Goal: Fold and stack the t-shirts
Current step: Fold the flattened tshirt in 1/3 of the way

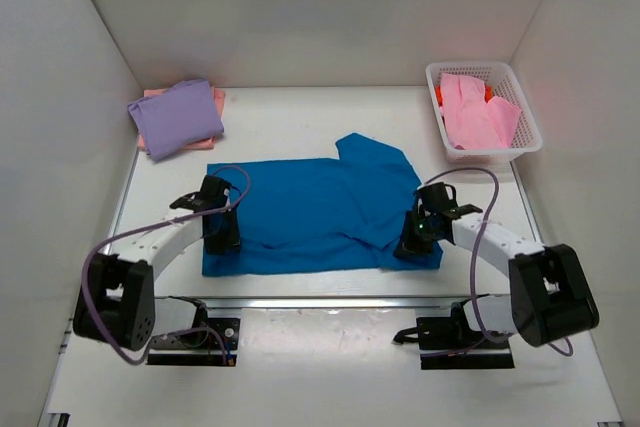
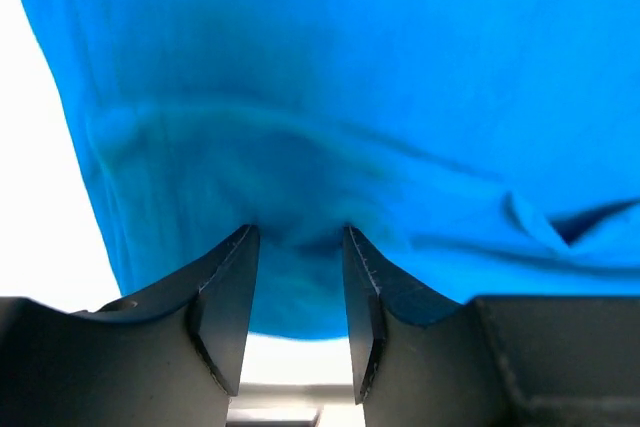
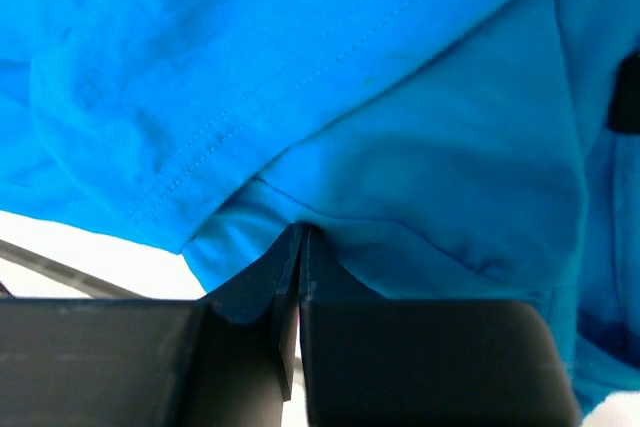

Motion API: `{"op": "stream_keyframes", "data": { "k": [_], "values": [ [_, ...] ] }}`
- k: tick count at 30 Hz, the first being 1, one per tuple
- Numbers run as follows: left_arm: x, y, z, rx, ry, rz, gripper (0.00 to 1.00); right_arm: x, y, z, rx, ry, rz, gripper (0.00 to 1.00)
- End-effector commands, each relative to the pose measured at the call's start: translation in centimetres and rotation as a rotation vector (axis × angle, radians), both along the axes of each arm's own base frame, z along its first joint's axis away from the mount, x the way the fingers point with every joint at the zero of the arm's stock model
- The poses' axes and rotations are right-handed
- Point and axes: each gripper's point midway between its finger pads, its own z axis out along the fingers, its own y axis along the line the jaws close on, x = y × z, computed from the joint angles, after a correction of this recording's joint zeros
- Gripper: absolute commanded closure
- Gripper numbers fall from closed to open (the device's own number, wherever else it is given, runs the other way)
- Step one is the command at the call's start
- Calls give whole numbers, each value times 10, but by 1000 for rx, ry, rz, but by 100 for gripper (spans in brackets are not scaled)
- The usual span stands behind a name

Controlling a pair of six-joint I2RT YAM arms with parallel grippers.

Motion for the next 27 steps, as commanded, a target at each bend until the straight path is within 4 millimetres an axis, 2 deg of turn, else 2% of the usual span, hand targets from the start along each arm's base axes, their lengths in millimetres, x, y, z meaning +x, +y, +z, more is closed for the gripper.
{"op": "stream_keyframes", "data": {
  "k": [1,3,4,5,7,9,10,13,15,16,17,18,19,20,21,22,23,24,25,27],
  "values": [
    [-15,3,24,13,-22,4,51,-62,-24,-17,-129,170,-20,99],
    [-8,5,42,-19,-76,26,51,-62,-22,-2,-129,135,-17,100],
    [-3,8,53,-41,-108,53,53,-51,-17,13,-105,82,-24,99],
    [-2,10,59,-48,-123,47,52,-49,-16,20,-93,69,-24,100],
    [13,24,82,-29,-210,72,53,-30,-10,49,-36,-38,-20,100],
    [26,29,93,-20,-254,78,52,-9,-7,75,14,-134,2,99],
    [34,31,95,-11,-275,67,50,6,-9,92,28,-198,-9,99],
    [65,30,96,-4,-334,45,48,44,-7,121,54,-360,5,95],
    [91,34,96,4,-378,50,47,69,-12,131,50,-419,4,90],
    [103,38,91,0,-362,55,48,82,-13,132,43,-421,-1,86],
    [115,38,92,3,-383,52,50,93,-17,124,21,-399,8,84],
    [130,40,88,15,-383,44,56,104,-17,134,16,-426,22,83],
    [144,42,84,26,-374,36,66,118,-19,132,-5,-411,15,83],
    [152,45,74,43,-352,41,67,126,-22,123,-20,-389,22,83],
    [165,47,79,56,-369,39,66,135,-19,129,-33,-404,41,83],
    [179,53,77,70,-367,46,60,144,-18,129,-42,-400,38,83],
    [184,58,63,76,-333,64,53,150,-15,122,-53,-386,58,83],
    [200,58,73,74,-369,60,53,156,-14,119,-56,-379,58,84],
    [212,60,70,76,-365,65,52,162,-12,122,-56,-391,67,83],
    [230,64,62,75,-345,78,47,172,-9,111,-62,-368,71,83]
  ]
}}
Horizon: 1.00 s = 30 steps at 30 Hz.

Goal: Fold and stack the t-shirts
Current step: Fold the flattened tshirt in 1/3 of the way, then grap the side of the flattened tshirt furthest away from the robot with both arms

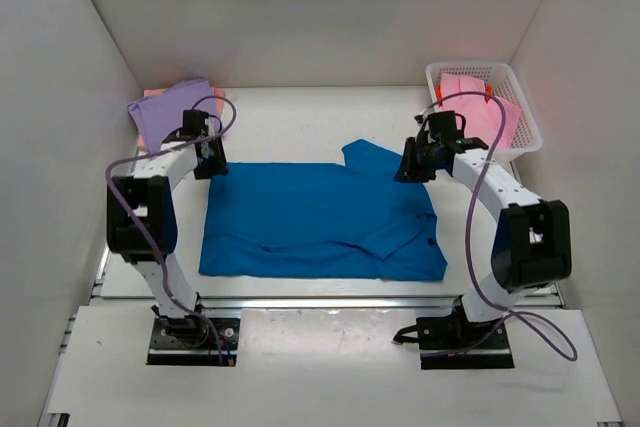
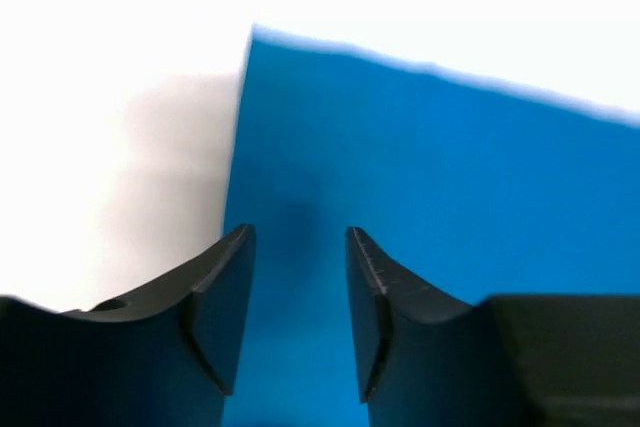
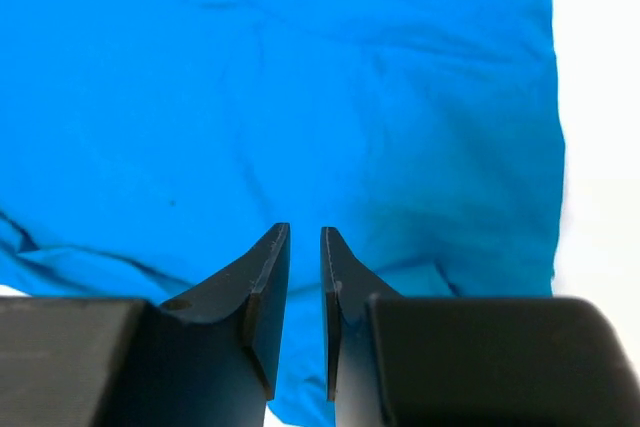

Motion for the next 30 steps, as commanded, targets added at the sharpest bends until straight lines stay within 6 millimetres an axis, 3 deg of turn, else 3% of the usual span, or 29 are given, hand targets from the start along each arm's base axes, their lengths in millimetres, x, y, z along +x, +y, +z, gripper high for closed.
{"op": "stream_keyframes", "data": {
  "k": [1,6,14,15,16,17,19,21,28,30],
  "values": [
    [41,11,21,21,-86,11,46,24,1,2,-36,-50,27,84],
    [54,15,-10,49,-19,7,43,52,-4,-7,-68,-50,18,83],
    [53,13,-31,42,14,2,39,92,-21,-12,-116,-60,-30,77],
    [53,13,-31,36,13,5,39,94,-26,-22,-135,-45,-34,77],
    [53,13,-35,38,20,1,47,101,-28,-15,-136,-68,-42,74],
    [53,11,-37,28,23,-4,62,105,-31,-20,-144,-64,-52,72],
    [50,23,-39,23,39,16,83,114,-35,-21,-149,-68,-66,70],
    [46,21,-41,36,52,7,93,121,-38,-31,-163,-50,-64,68],
    [46,19,-37,46,34,-4,95,132,-52,-71,-216,47,-59,60],
    [45,17,-38,38,34,-10,95,141,-51,-68,-217,32,-61,60]
  ]
}}
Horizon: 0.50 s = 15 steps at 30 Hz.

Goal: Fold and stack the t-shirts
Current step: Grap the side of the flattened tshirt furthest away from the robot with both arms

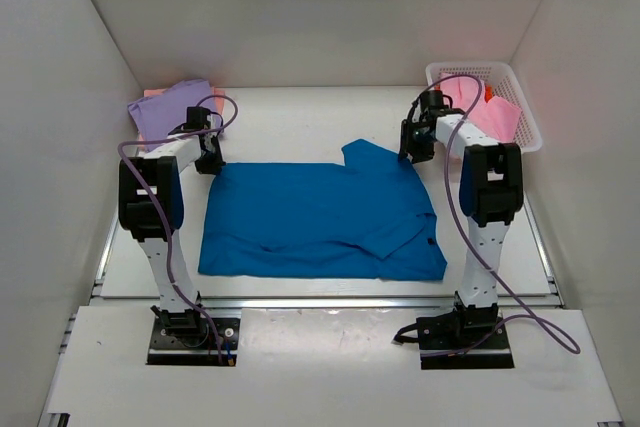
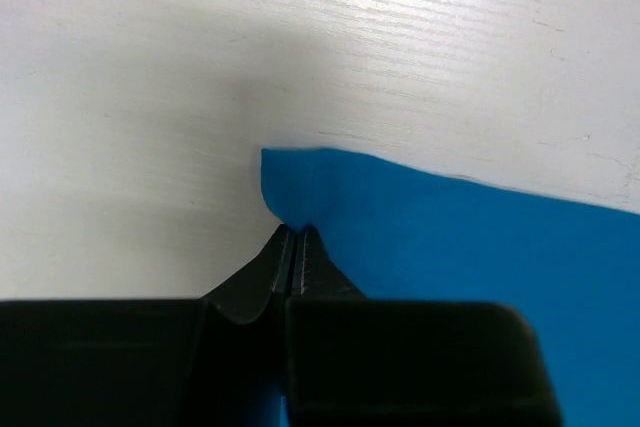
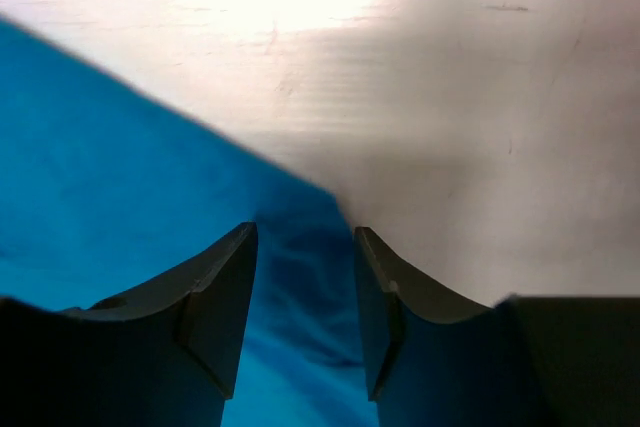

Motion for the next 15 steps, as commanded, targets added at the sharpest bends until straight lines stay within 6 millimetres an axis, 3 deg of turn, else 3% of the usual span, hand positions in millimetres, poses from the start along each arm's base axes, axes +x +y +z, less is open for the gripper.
{"op": "stream_keyframes", "data": {
  "k": [1,9,12,13,15],
  "values": [
    [-1,1,3,0,-6,-8,96,18,-6,5,-35,-28,3,59],
    [-2,0,-1,-1,5,-15,94,19,3,-11,-30,27,52,61],
    [-3,-1,0,0,6,-16,95,18,11,-7,25,23,74,84],
    [-2,1,0,0,3,-12,98,14,15,-7,46,36,80,96],
    [-3,0,0,-3,8,-17,100,19,17,4,69,2,74,100]
  ]
}}
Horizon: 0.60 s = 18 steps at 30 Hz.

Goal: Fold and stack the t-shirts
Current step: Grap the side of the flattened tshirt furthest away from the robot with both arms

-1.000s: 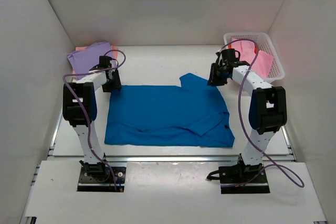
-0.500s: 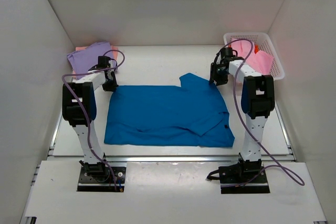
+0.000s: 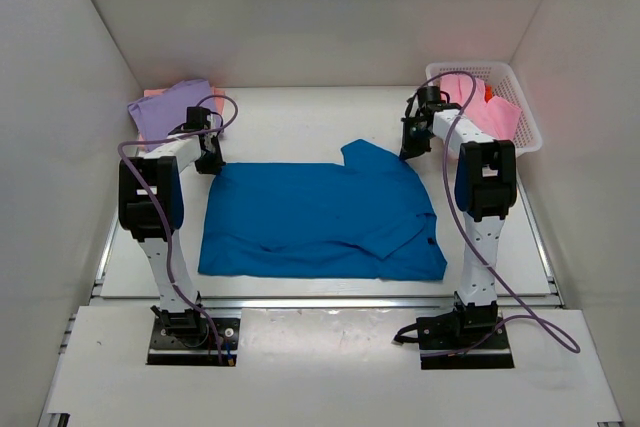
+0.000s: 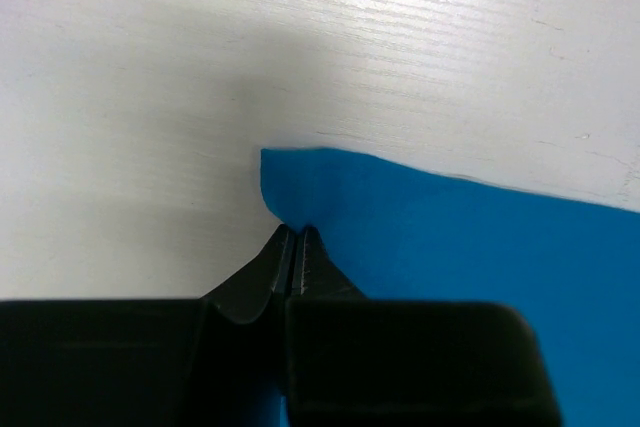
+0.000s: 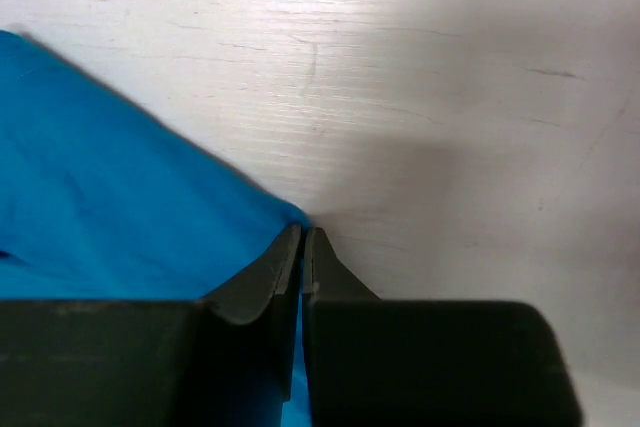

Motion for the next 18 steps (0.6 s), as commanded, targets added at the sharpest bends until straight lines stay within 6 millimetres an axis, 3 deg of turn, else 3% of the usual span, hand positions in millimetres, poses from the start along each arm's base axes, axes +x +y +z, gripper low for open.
{"op": "stream_keyframes", "data": {
  "k": [1,7,9,12,13,15,16,18],
  "values": [
    [-2,-2,3,-6,6,-19,100,8,8,19,53,-49,24,100],
    [4,1,31,3,-49,-9,100,12,2,71,12,-151,27,99],
    [2,3,40,-1,-77,-10,100,6,6,97,23,-196,37,100],
    [-3,5,62,-3,-136,-6,100,-7,3,118,24,-234,33,100],
    [-8,4,60,-7,-129,-9,100,-17,5,124,30,-239,41,100],
    [-13,4,65,-5,-141,-15,100,-35,7,122,32,-225,50,100],
    [-16,6,65,-4,-139,-12,100,-41,7,132,32,-248,50,99],
    [-26,2,67,-4,-134,-29,100,-66,8,118,32,-205,51,100]
  ]
}}
